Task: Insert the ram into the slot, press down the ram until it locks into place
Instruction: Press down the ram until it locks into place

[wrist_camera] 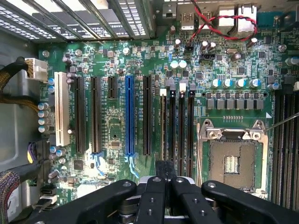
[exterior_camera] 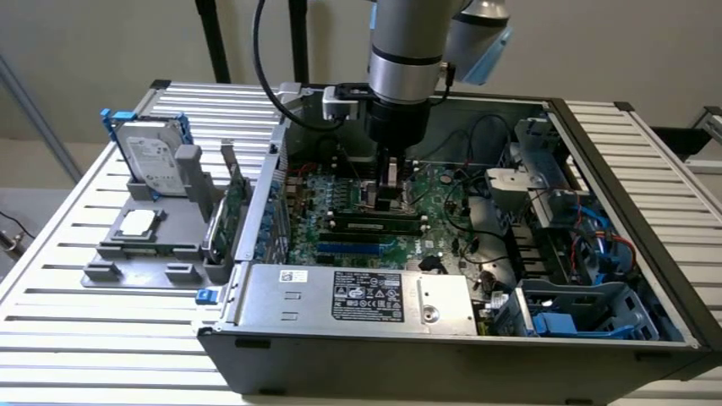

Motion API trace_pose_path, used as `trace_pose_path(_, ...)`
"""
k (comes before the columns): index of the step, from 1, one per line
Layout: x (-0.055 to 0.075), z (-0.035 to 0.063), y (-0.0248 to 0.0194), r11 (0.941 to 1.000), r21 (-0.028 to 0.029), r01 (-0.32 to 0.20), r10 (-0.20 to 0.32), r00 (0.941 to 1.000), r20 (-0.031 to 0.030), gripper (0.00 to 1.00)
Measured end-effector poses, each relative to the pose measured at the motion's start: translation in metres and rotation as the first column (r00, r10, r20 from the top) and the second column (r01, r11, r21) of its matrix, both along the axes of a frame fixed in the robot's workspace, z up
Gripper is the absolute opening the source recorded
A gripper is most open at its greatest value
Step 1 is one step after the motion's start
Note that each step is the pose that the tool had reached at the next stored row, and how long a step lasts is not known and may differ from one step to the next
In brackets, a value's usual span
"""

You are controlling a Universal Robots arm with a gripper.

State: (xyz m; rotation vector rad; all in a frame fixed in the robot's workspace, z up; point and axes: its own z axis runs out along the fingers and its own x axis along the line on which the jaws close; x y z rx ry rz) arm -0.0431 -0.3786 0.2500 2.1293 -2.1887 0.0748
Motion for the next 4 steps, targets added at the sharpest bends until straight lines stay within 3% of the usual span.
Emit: trace_pose_path(4, 0.0000, 0.0000, 0.0000, 1.0000, 0.0000, 0.000, 0.000, 1.0000, 0.0000, 0.11)
